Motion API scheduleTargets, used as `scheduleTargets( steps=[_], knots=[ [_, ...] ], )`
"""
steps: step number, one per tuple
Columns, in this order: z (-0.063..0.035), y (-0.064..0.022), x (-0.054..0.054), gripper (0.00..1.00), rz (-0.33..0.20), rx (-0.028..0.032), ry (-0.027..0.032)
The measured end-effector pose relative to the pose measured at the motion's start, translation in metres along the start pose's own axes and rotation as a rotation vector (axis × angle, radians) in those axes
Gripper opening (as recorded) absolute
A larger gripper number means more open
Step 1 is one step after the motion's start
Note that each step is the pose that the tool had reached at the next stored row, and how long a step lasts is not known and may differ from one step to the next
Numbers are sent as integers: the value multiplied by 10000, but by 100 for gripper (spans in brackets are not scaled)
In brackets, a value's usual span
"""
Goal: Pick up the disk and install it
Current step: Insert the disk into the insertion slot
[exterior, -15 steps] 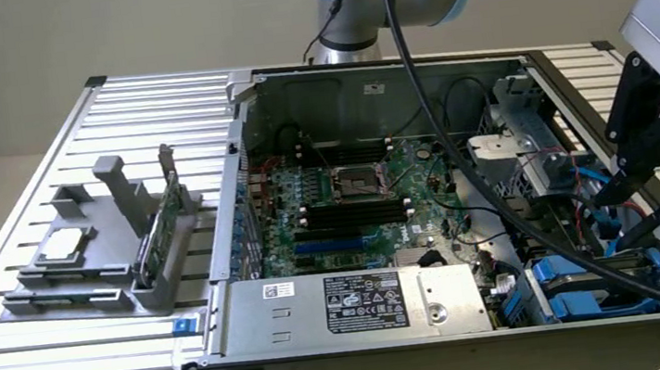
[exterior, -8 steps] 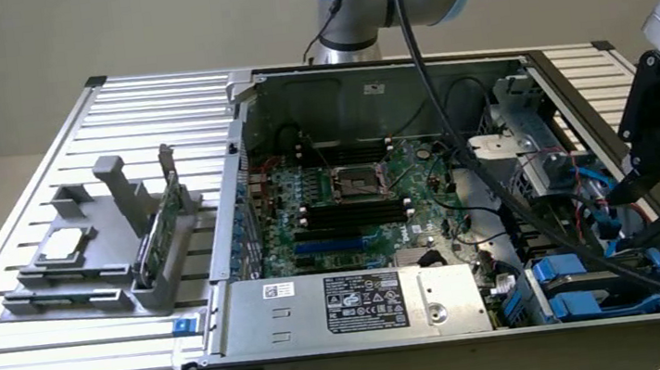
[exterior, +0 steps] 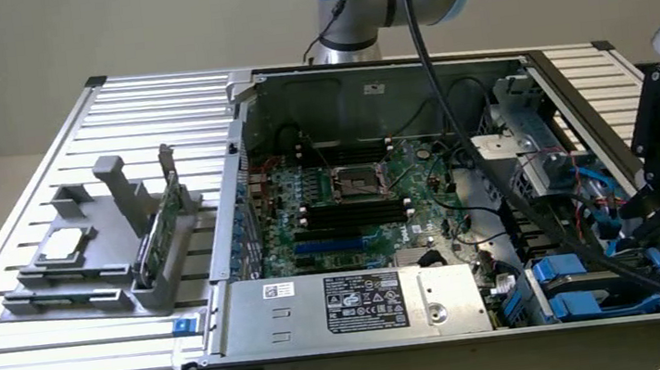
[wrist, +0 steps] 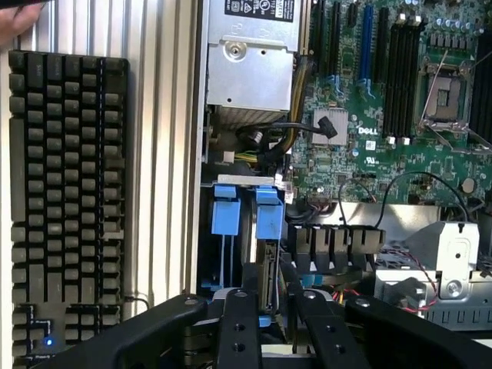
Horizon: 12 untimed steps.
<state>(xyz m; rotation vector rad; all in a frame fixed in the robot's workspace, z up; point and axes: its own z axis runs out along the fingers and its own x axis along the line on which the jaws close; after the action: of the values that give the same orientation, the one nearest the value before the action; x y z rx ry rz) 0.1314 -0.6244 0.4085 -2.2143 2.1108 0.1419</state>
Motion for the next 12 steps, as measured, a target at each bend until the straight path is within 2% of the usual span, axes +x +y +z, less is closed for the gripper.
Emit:
scheduleTargets(
  steps=[5, 12],
  knots=[
    [93, -1, -14, 25, -20, 44, 3],
    [228, -27, -91, 25, -40, 77, 2]
  ],
)
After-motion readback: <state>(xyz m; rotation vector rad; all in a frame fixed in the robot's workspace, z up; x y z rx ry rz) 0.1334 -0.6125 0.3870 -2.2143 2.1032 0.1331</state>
